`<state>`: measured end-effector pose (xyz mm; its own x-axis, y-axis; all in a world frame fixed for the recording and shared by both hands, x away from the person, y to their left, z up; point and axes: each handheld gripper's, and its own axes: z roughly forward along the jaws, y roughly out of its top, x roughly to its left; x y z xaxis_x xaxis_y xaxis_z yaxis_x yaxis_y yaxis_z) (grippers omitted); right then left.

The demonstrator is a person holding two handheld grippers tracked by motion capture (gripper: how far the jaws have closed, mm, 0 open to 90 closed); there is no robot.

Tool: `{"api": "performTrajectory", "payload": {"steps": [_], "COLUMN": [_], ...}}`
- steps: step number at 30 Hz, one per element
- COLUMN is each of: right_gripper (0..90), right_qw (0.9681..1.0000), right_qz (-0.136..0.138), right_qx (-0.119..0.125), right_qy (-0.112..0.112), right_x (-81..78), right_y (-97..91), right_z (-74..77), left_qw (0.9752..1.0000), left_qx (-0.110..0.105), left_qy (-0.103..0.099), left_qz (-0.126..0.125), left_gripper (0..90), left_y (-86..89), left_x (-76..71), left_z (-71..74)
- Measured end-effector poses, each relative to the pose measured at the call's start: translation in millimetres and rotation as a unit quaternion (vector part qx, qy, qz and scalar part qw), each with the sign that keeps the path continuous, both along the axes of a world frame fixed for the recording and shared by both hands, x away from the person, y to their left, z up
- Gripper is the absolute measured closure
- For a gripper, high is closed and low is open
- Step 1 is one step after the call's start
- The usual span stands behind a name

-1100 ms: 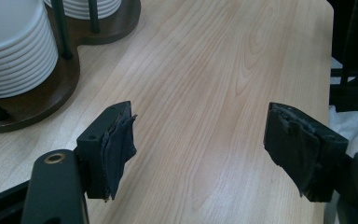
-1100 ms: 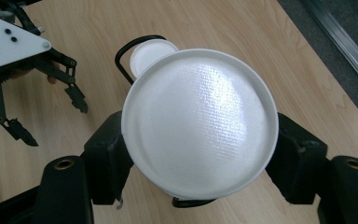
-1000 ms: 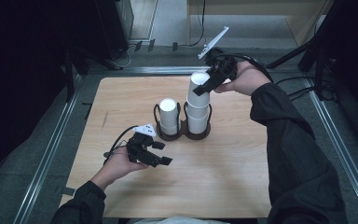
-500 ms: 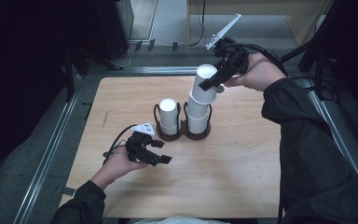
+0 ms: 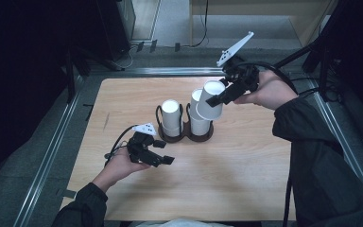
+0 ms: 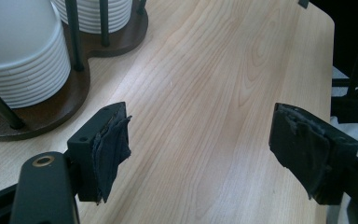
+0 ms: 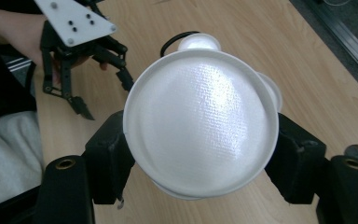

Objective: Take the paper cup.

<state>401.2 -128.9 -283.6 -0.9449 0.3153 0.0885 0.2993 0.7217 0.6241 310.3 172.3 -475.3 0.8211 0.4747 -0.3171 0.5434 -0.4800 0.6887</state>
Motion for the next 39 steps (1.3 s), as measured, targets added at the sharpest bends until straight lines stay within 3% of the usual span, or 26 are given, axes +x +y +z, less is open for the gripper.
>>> {"api": "performTrajectory", "payload": {"steps": [7, 12, 19, 27, 39], "right_gripper": [31.3, 31.3, 31.2, 31.3, 31.3], "right_qw": [0.9998, 0.9993, 0.9991, 0.9985, 0.9976], "right_qz": [0.015, 0.033, 0.038, 0.044, 0.031], "right_qx": [0.008, 0.007, 0.015, 0.032, 0.062], "right_qy": [-0.005, -0.015, -0.008, -0.002, 0.001], "right_x": [-18.6, -31.6, -42.5, -51.2, -65.4], "right_y": [-2.2, -0.1, -0.3, -4.8, -8.4], "right_z": [-11.0, -21.5, -41.6, -70.6, -108.4], "left_qw": [0.9996, 0.9996, 0.9994, 0.9994, 0.9990], "left_qx": [-0.027, -0.026, -0.031, -0.025, -0.032], "left_qy": [0.000, -0.003, 0.000, -0.012, -0.013], "left_qz": [-0.005, -0.008, -0.012, -0.019, -0.029], "left_gripper": [16.7, 13.0, 12.5, 12.7, 12.8], "left_y": [0.6, -1.0, -2.2, -5.5, -12.7], "left_x": [0.3, 0.5, 2.3, 3.6, 6.8], "left_z": [3.5, 3.9, 4.6, 5.9, 6.0]}}
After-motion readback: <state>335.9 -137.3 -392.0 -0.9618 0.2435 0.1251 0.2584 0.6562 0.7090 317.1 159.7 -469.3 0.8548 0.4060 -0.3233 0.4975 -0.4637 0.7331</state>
